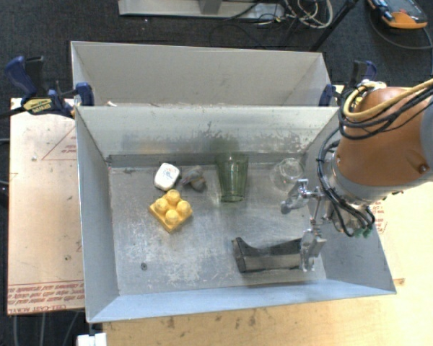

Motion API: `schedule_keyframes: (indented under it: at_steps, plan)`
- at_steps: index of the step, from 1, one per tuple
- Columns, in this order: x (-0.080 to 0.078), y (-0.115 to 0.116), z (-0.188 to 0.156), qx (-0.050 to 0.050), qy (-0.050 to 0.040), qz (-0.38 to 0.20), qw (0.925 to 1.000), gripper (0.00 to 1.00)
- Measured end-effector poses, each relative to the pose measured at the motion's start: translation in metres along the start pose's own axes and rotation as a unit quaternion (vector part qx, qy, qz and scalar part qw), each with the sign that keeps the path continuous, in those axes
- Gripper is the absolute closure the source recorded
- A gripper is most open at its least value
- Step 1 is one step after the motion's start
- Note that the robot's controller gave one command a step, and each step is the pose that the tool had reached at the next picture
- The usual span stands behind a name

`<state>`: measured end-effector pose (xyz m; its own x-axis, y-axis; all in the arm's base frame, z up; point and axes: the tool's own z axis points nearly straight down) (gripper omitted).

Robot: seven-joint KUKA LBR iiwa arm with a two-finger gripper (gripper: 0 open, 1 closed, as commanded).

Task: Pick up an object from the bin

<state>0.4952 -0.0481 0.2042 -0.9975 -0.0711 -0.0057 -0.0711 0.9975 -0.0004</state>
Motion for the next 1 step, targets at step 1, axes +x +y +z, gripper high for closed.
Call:
schedule_keyframes:
  at_steps: [1]
  plan:
    - [0.0031,-0.0048,0.0658,0.0,0.0001,-0.018,0.9998,0.0]
